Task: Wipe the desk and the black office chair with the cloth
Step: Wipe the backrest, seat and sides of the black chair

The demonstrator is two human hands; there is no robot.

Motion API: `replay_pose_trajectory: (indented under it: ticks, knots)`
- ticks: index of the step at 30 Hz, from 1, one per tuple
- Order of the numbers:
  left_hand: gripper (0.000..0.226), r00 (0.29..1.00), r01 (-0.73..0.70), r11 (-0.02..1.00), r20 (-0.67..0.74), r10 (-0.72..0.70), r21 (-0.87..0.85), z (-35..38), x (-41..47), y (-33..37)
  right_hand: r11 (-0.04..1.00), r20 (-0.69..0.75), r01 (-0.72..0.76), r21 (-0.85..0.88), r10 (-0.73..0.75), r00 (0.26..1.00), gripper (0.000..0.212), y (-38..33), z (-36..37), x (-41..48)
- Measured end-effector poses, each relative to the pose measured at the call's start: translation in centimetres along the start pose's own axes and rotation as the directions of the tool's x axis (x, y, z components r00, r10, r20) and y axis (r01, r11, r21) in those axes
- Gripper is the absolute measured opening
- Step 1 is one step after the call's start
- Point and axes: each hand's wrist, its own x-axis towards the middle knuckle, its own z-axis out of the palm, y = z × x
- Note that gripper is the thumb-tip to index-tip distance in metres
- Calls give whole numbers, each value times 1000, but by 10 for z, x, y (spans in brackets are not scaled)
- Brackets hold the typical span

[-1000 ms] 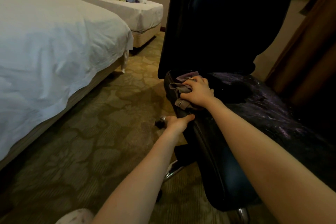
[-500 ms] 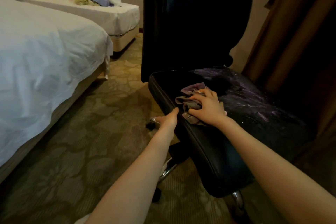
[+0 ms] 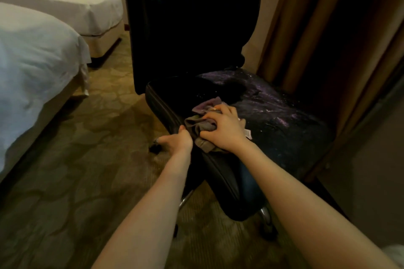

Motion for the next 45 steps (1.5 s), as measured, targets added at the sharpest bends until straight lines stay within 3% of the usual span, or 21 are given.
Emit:
replay_pose_trajectory:
  ticks: [8,10,13,19,25,29,34,40,45]
  knots:
    - [70,992,-107,981,81,95,162,-10,-2,-4,1000,-35,28,0,-28,999,47,0,5,2]
    - [55,990,-131,971,68,120,199,-5,-1,-4,1000,-45,29,4,-29,999,46,0,6,4]
    - [44,986,-162,973,-4,165,166,4,-6,-4,999,-37,45,-11,-45,998,48,2,6,7]
    - [34,991,-113,991,-70,118,71,6,-16,0,996,-15,93,-5,-93,996,49,4,2,6]
    - [51,984,-178,983,-14,179,43,8,-16,-1,959,33,278,55,-280,959,46,25,-8,-20]
    - [52,996,-85,995,36,86,-42,-4,-21,-7,949,54,311,52,-313,948,46,31,-13,-14]
    - [51,973,-15,997,230,-2,72,-24,-25,-25,935,58,349,-68,-345,937,50,7,0,27]
    - [70,980,-9,998,199,-2,55,-29,-16,-30,927,61,346,-149,-340,938,49,-33,25,74]
    - [82,995,-40,993,93,30,108,-25,-15,-23,938,40,340,-70,-338,940,51,-29,25,67]
